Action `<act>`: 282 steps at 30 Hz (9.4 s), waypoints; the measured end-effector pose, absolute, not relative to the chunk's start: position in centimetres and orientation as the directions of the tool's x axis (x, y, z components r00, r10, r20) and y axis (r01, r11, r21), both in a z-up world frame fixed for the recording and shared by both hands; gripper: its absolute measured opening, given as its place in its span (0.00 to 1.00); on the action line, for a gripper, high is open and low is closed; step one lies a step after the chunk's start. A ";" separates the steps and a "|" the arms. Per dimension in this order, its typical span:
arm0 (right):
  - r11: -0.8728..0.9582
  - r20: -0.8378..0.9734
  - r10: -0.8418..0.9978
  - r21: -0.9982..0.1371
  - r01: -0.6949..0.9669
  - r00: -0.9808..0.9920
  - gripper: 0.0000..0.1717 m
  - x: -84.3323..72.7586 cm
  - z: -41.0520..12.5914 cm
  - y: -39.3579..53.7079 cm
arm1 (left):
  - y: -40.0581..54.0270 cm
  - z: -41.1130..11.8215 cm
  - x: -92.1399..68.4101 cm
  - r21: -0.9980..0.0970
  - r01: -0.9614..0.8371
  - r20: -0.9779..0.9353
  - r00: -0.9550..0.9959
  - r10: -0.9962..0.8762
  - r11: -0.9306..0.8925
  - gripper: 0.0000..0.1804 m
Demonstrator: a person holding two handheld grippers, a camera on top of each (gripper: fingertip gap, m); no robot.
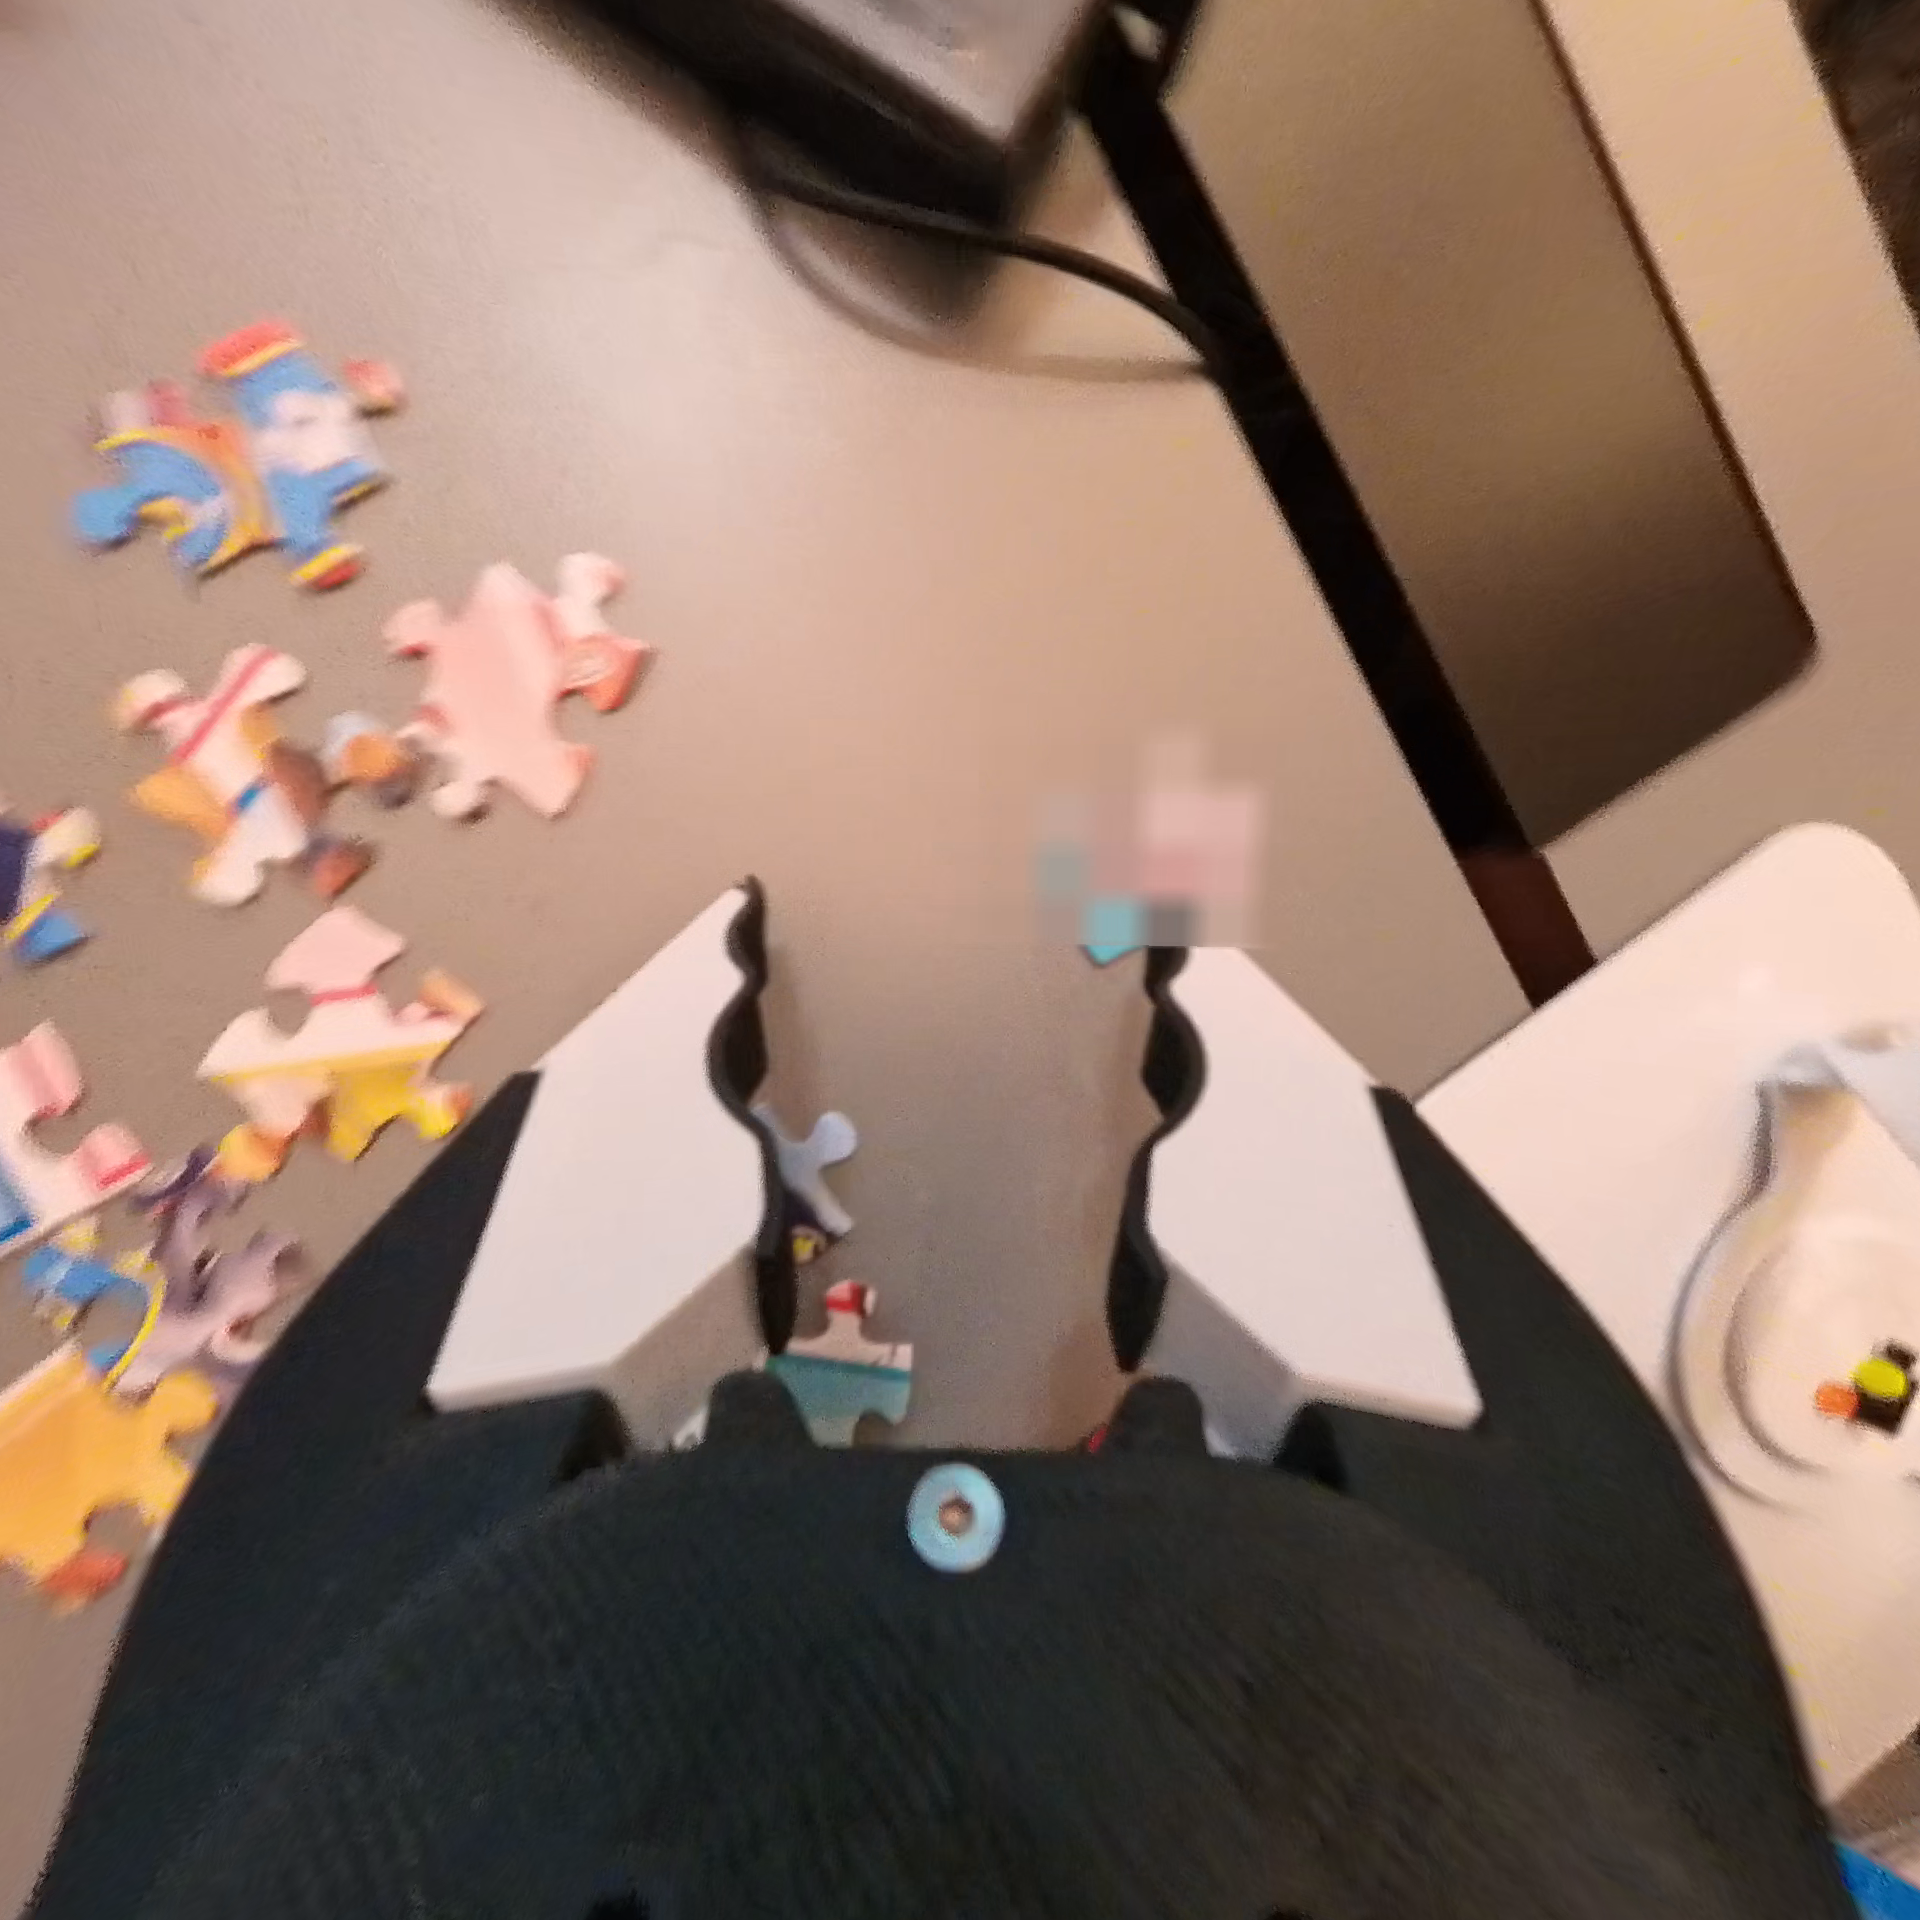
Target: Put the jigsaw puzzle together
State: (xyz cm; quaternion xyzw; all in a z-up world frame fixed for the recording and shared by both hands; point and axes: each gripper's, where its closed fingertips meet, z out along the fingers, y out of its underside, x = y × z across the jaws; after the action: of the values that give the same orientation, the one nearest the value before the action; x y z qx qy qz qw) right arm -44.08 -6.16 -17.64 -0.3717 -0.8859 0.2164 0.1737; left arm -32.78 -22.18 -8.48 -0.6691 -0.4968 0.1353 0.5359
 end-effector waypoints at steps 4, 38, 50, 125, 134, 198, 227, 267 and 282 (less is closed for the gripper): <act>0.520 0.063 0.820 -0.500 0.693 -0.569 0.58 -44.9 -19.4 -5.4 | -22.3 -8.4 -32.8 -0.851 0.519 0.358 0.470 0.807 0.076 0.20; 0.456 -0.241 0.598 -0.681 0.572 -0.764 0.36 -39.5 -15.1 -11.6 | -22.3 -8.1 -32.7 -0.854 0.515 0.360 0.474 0.804 0.079 0.20; 0.663 0.012 0.570 -0.597 0.451 -0.822 0.31 -37.5 -19.2 -12.1 | -22.2 -8.3 -32.7 -0.853 0.517 0.355 0.475 0.805 0.071 0.20; 0.580 0.040 0.692 -0.626 0.522 -0.720 0.21 -41.0 -16.7 -10.4 | -22.1 -8.2 -32.6 -0.852 0.518 0.357 0.481 0.800 0.069 0.20; 0.487 0.000 0.790 -0.609 0.627 -0.613 0.42 -43.8 -19.4 -8.8 | -22.2 -8.2 -32.6 -0.852 0.518 0.360 0.477 0.802 0.073 0.20; 0.486 0.076 0.738 -0.749 0.450 -0.670 0.16 -32.8 -10.6 -5.9 | -21.3 -8.2 -32.4 -0.855 0.518 0.313 0.500 0.808 0.011 0.21; 0.030 -0.078 0.896 -0.972 0.235 -0.438 0.13 -11.9 -5.4 20.5 | -8.0 -18.8 -40.0 -0.638 0.679 0.053 0.510 0.859 -0.364 0.15; -0.006 -0.128 0.887 -0.964 0.265 -0.444 0.14 -14.6 -7.2 21.9 | -6.8 -19.5 -40.5 -0.626 0.660 -0.001 0.532 0.847 -0.416 0.20; -0.003 -0.128 0.883 -0.964 0.268 -0.451 0.14 -14.8 -7.4 21.9 | -8.8 -18.1 -41.7 -0.655 0.613 -0.103 0.507 0.856 -0.441 0.31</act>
State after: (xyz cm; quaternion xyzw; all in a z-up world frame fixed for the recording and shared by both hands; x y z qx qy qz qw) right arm -14.78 21.91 -7.41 -0.4435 -0.6488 0.5519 0.2789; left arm -41.66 -8.83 -18.09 -0.8211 -0.4473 0.2158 0.2814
